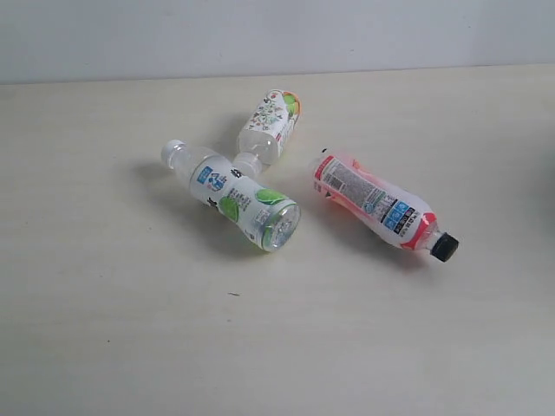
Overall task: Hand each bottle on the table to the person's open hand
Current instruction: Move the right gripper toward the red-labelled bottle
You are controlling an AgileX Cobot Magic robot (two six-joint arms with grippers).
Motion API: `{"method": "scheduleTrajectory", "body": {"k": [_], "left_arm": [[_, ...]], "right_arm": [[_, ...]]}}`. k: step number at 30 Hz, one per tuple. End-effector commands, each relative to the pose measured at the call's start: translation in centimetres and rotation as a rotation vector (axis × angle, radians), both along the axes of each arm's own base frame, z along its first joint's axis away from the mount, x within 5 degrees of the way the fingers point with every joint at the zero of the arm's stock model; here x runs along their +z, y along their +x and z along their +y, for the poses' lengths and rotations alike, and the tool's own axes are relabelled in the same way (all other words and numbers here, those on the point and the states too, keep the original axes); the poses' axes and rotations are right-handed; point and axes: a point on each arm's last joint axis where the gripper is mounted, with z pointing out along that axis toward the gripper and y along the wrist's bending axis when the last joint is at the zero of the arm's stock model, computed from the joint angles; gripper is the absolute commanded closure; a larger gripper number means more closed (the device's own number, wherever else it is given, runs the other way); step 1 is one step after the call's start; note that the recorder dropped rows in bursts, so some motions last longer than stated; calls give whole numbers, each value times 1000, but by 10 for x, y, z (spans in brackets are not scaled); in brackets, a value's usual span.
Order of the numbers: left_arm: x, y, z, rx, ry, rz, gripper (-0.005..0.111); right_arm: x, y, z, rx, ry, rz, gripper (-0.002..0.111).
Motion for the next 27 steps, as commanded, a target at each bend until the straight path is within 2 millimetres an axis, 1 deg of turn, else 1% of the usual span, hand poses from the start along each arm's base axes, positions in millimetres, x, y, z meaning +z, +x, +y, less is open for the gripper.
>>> {"method": "scheduleTrajectory", "body": {"k": [1, 5, 9, 27], "left_arm": [[-1, 0, 0, 1, 7, -1, 107], [-1, 0, 0, 1, 7, -1, 107], [-1, 0, 0, 1, 7, -1, 107], [-1, 0, 0, 1, 7, -1, 107]], "right_arm": [[0, 0, 0, -3, 13, -15, 106], [-9, 1, 0, -3, 11, -11, 106], [-13, 2, 1, -6, 19, -16, 106], [-13, 2, 1, -6, 27, -26, 106]]}}
